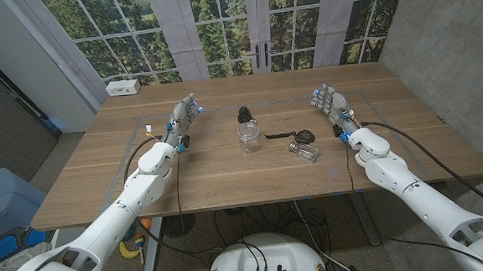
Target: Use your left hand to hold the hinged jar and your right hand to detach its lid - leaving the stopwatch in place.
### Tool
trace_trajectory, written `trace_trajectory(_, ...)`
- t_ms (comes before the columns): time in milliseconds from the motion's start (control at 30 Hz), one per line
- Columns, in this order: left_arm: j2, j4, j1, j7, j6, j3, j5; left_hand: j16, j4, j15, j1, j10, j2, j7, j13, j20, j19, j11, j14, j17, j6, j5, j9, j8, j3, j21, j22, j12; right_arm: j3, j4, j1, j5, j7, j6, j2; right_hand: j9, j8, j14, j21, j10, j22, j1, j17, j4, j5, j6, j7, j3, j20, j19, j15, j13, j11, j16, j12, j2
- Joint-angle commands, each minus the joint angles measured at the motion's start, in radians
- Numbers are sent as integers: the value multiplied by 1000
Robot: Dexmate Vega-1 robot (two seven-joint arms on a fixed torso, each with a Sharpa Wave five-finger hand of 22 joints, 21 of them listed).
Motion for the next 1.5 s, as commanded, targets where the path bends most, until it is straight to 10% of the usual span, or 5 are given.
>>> trace_trajectory(33,-8,-32,10,64,-14,11,50,4,-1,-4,8,-4,45,-1,1,1,13,-1,-6,4,-7,6,2,6,4,3,4,8,8,56,10,24,38,14,10,5,4,7,3,8,4,3,1,-1,7,6,2,7,2,7,0,2,4,6,5,3)
trace_trajectory(433,0,-58,31,109,-11,21,94,3,-32,-13,10,1,9,-24,-13,6,24,-11,3,-1,-3,0,-3,8,-14,-3,3,10,8,64,10,29,49,25,17,5,3,7,-1,12,4,4,-4,-6,8,9,3,7,6,7,4,0,4,3,5,4)
trace_trajectory(567,17,-88,43,192,1,39,194,0,-188,0,35,-34,-168,-74,-25,27,26,-11,-4,1,-69,-7,-4,7,-92,-44,2,1,10,52,0,27,41,31,15,5,3,8,-2,12,4,4,-5,-8,8,10,5,7,6,7,4,0,5,3,4,4)
trace_trajectory(667,36,-103,44,212,10,55,250,-5,-232,17,51,-117,-233,-57,-23,49,-9,15,-44,5,-178,-3,-1,4,-130,-79,7,-8,11,41,-9,21,33,37,11,5,2,9,-4,13,4,5,-6,-10,8,10,6,7,8,7,6,-1,8,2,4,4)
trace_trajectory(1500,122,-303,95,342,207,107,490,-8,-240,84,145,-343,-300,35,-6,91,-229,106,-287,15,-482,44,11,10,-214,-170,16,0,21,-6,-51,14,-9,55,7,5,0,15,-12,20,4,-3,-17,-16,7,16,18,0,20,14,19,-3,21,-2,4,-3)
